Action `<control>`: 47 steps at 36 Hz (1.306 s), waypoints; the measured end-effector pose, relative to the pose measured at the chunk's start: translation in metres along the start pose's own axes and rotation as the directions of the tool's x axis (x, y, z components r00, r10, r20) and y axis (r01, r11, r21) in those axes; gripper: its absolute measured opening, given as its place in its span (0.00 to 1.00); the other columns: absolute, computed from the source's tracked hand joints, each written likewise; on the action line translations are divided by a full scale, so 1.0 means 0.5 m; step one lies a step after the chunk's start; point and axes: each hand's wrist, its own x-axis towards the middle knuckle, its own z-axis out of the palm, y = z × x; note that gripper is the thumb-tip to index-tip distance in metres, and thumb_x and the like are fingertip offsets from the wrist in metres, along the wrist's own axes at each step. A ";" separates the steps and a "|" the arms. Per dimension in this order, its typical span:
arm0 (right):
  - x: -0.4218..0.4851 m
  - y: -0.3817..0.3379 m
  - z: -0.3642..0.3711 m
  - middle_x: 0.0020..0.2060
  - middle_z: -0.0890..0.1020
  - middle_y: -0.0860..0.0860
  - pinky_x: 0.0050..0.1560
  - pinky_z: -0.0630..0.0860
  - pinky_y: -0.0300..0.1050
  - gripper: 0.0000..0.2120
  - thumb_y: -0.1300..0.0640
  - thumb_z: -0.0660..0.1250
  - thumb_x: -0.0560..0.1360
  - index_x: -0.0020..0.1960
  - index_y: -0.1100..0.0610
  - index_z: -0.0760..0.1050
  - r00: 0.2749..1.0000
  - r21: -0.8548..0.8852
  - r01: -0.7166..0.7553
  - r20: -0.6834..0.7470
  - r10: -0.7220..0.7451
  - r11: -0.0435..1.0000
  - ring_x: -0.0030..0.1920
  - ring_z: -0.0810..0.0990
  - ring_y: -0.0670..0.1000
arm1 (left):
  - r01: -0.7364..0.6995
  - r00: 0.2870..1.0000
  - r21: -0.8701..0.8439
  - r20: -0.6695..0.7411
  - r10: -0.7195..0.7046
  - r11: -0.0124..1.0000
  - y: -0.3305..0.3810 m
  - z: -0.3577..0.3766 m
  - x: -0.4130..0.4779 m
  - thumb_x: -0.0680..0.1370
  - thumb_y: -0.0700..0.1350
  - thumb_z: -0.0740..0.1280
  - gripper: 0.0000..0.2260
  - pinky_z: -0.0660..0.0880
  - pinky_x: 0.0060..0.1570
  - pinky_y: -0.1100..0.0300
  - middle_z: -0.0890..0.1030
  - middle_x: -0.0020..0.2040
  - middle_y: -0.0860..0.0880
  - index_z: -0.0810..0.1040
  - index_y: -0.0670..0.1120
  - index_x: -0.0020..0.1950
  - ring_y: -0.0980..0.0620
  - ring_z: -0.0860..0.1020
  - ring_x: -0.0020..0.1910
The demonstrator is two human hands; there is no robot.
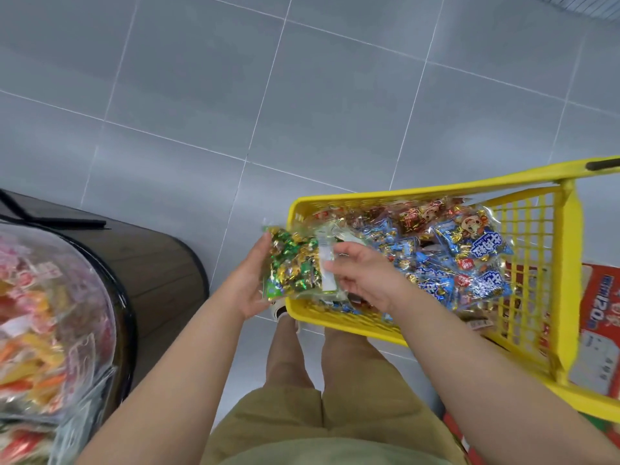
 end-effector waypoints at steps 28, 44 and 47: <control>0.082 -0.006 -0.078 0.50 0.80 0.52 0.42 0.75 0.47 0.15 0.56 0.71 0.72 0.57 0.56 0.73 0.746 -0.830 0.057 -0.334 -0.576 0.554 0.43 0.76 0.52 | 0.008 0.937 0.038 -0.350 0.005 0.999 -0.014 -0.116 -0.015 0.80 0.45 0.64 0.14 0.80 0.49 0.50 0.83 0.55 0.42 0.75 0.42 0.64 0.44 0.83 0.51; 0.005 0.071 0.144 0.37 0.84 0.58 0.47 0.79 0.62 0.12 0.75 0.77 0.56 0.36 0.64 0.83 0.296 -0.634 0.750 0.577 -0.761 -0.189 0.40 0.84 0.57 | 0.173 0.984 -0.107 -0.026 -0.177 0.979 0.024 -0.112 -0.034 0.69 0.54 0.69 0.24 0.81 0.47 0.49 0.82 0.56 0.40 0.80 0.41 0.59 0.43 0.83 0.49; 0.020 0.088 0.143 0.40 0.84 0.58 0.49 0.80 0.57 0.11 0.70 0.78 0.59 0.40 0.63 0.83 0.327 -0.607 0.769 0.642 -0.693 -0.199 0.43 0.84 0.57 | 0.199 0.968 0.006 -0.157 -0.196 0.980 0.013 -0.131 -0.031 0.65 0.47 0.72 0.27 0.75 0.57 0.48 0.79 0.58 0.39 0.76 0.39 0.63 0.43 0.79 0.52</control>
